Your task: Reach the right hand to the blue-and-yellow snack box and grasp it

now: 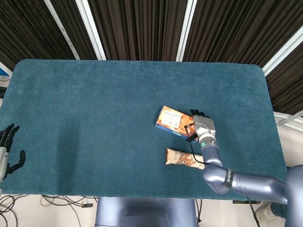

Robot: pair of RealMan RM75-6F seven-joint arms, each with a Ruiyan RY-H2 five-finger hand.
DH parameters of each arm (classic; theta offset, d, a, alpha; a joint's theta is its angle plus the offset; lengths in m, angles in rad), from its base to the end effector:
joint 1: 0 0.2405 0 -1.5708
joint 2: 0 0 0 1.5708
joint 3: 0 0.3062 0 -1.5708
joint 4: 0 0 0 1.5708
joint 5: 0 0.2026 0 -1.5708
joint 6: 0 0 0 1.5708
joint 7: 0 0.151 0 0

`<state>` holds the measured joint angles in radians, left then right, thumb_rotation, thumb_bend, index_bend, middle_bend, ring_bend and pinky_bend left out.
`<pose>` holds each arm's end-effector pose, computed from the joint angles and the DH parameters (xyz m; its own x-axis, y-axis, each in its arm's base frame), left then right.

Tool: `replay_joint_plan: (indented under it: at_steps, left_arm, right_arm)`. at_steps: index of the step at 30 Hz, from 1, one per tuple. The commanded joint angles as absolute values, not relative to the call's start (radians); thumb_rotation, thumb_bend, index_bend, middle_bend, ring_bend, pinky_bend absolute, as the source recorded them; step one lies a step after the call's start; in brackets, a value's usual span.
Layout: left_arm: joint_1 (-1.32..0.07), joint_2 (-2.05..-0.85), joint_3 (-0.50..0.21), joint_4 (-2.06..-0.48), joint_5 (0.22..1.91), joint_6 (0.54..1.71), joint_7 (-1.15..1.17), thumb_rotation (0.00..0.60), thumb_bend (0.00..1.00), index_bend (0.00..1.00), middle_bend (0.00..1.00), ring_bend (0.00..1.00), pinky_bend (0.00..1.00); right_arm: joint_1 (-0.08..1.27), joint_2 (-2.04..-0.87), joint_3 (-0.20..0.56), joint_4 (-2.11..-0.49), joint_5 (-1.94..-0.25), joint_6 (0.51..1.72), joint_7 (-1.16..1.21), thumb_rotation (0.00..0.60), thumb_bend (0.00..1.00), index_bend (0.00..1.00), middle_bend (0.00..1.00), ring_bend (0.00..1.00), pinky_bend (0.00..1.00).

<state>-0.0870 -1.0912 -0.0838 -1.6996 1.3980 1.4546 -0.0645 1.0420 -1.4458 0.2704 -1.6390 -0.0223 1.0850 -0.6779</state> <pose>-0.3497 0.1969 0.1956 0.2655 -0.0019 0.9641 0.9611 0.0792 -0.2646 -0.1602 -0.4290 0.0245 0.2282 -0.4713 0.8519 -0.9197 0.1827 0.3475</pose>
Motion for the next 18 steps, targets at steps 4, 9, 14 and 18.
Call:
replay_joint_plan:
  at_steps: [4, 9, 14, 18]
  left_arm:
    - [-0.088, -1.089, -0.086, -1.699, 1.391, 1.45, -0.067, 0.6, 0.53, 0.03, 0.0, 0.01, 0.01]
    - [-0.092, -1.085, -0.089, -1.703, 1.381, 1.439, -0.066, 0.6, 0.53, 0.03, 0.0, 0.01, 0.01]
    - [-0.095, -1.084, -0.091, -1.706, 1.375, 1.434, -0.061, 0.6, 0.53, 0.03, 0.0, 0.01, 0.01]
    - [-0.095, -1.083, -0.091, -1.706, 1.371, 1.432, -0.061, 0.6, 0.53, 0.03, 0.0, 0.01, 0.01]
  right_arm:
    - [1.067, -1.512, 0.263, -1.568, -0.044, 1.114, -0.721, 0.6, 0.0, 0.0, 0.0, 0.0, 0.13]
    - [1.073, -1.545, 0.277, -1.546, -0.035, 1.105, -0.735, 0.6, 0.0, 0.0, 0.0, 0.0, 0.13]
    - [1.095, -1.585, 0.291, -1.493, -0.022, 1.097, -0.77, 0.6, 0.0, 0.0, 0.0, 0.0, 0.13]
    - [1.106, -1.613, 0.298, -1.451, -0.006, 1.093, -0.795, 0.6, 0.0, 0.0, 0.0, 0.0, 0.13]
